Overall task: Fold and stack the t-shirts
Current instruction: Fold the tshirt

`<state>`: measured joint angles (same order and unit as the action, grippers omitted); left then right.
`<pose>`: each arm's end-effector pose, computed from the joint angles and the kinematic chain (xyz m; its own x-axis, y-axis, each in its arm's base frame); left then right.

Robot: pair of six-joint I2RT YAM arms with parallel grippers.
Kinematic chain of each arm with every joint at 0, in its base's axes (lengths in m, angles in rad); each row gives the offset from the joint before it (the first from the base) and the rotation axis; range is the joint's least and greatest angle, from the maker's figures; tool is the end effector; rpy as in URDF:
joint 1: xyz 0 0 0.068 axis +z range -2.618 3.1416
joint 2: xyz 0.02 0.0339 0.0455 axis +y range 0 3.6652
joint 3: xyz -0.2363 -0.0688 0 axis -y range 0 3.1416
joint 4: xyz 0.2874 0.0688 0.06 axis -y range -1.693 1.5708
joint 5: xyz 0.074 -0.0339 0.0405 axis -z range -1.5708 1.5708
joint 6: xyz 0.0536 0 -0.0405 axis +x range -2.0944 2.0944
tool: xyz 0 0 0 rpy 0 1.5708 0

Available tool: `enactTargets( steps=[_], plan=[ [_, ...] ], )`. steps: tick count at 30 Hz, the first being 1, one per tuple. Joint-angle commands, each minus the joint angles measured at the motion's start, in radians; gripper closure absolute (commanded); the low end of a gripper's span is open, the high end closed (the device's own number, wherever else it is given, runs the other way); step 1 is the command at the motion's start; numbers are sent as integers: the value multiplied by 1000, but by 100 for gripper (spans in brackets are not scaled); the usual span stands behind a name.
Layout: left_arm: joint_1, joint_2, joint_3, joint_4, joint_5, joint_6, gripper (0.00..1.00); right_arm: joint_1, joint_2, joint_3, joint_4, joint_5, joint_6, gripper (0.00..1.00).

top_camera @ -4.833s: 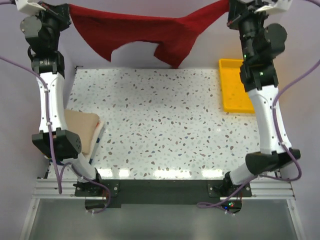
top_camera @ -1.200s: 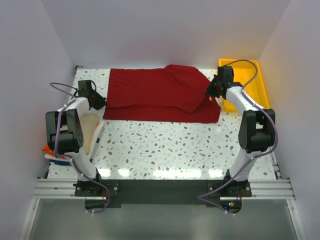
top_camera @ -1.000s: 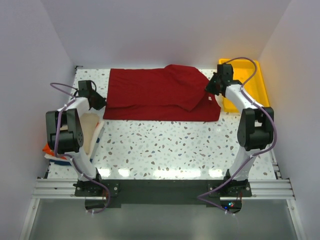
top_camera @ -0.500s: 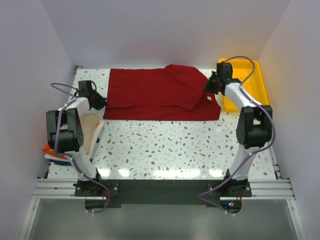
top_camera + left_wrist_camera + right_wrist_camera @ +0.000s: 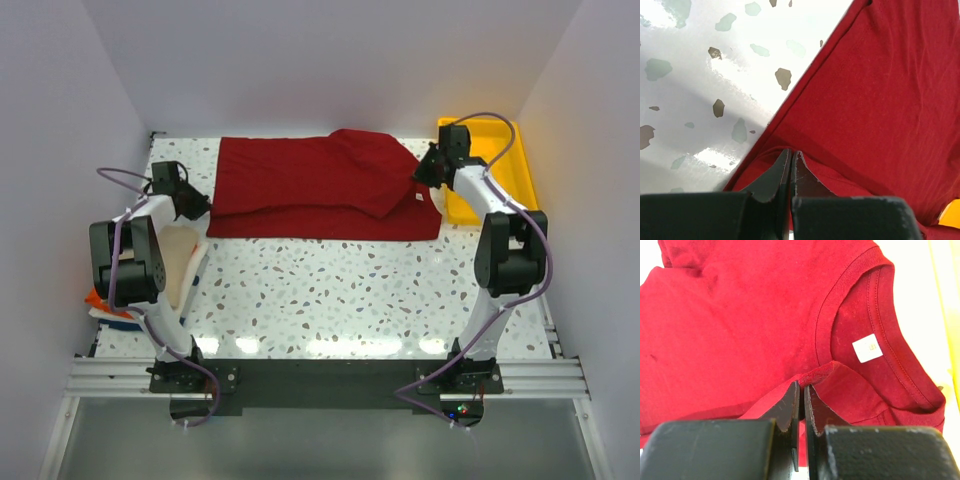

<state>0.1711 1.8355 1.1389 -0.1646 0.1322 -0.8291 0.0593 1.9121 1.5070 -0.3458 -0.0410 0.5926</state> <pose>0.4186 0.0652 0.1067 -0.4430 -0.8183 -0.3664 -0.6080 0.5745 -0.5479 0.4792 0.0306 0.1910 -0.6147 0.5225 -0.5908 0.3065 0.8484 0.4315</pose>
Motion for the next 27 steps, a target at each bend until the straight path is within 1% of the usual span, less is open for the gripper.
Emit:
enactTargets(
  steps=[1, 2, 4, 5, 6, 8, 9, 10, 11, 12, 13, 16, 18, 19, 20, 21, 22, 23, 24, 25, 27],
  plan=[
    [10, 16, 36, 57, 21, -11, 100, -4, 11, 25, 10, -8, -14, 100],
    [11, 21, 39, 59, 24, -10, 99, -4, 18, 30, 10, -11, -13, 100],
    [11, 28, 48, 60, 26, -4, 91, -4, 37, 50, 8, -26, -19, 100],
    [13, 28, 51, 62, 32, -1, 89, -4, 66, 77, 1, -31, -22, 96],
    [15, 30, 64, 62, 41, 5, 83, -3, 80, 96, -1, -40, -28, 83],
    [22, 28, 76, 69, 61, 15, 72, -4, 140, 172, -19, -91, -49, 65],
    [22, 27, 90, 73, 87, 25, 60, -4, 157, 205, -38, -103, -60, 47],
    [22, 15, 94, 68, 93, 30, 52, -4, 180, 238, -60, -123, -82, 40],
    [22, 2, 94, 71, 98, 33, 47, -4, 203, 298, -118, -143, -91, 37],
    [21, -11, 81, 76, 106, 38, 42, -4, 200, 311, -137, -143, -97, 34],
    [19, -46, 70, 83, 118, 38, 40, -3, 185, 306, -140, -139, -100, 29],
    [2, -128, 6, 76, 98, 39, 38, -3, 82, 179, -96, -122, -67, 28],
    [-18, -166, -45, 53, 45, 39, 38, -1, -12, 66, -81, -96, -54, 29],
    [-48, -201, -65, 48, 21, 41, 38, -1, -51, 18, -62, -97, -47, 30],
    [-65, -217, -82, 40, -5, 39, 39, -1, -83, -76, -30, -94, -36, 31],
    [-80, -231, -117, 34, -50, 22, 43, -1, -114, -123, -16, -88, -27, 32],
    [-112, -257, -137, 33, -71, 12, 44, -3, -183, -167, -6, -65, -16, 34],
    [-128, -271, -177, 37, -91, -2, 44, -1, -211, -253, 17, -51, -10, 35],
    [-143, -283, -195, 43, -126, -8, 45, -4, -244, -295, 30, -37, -7, 35],
    [-162, -301, -209, 51, -129, -13, 46, -6, -295, -332, 36, 10, -4, 35],
    [-165, -311, -241, 59, -156, -18, 47, -7, -341, -422, 53, 36, -2, 36]
  ],
)
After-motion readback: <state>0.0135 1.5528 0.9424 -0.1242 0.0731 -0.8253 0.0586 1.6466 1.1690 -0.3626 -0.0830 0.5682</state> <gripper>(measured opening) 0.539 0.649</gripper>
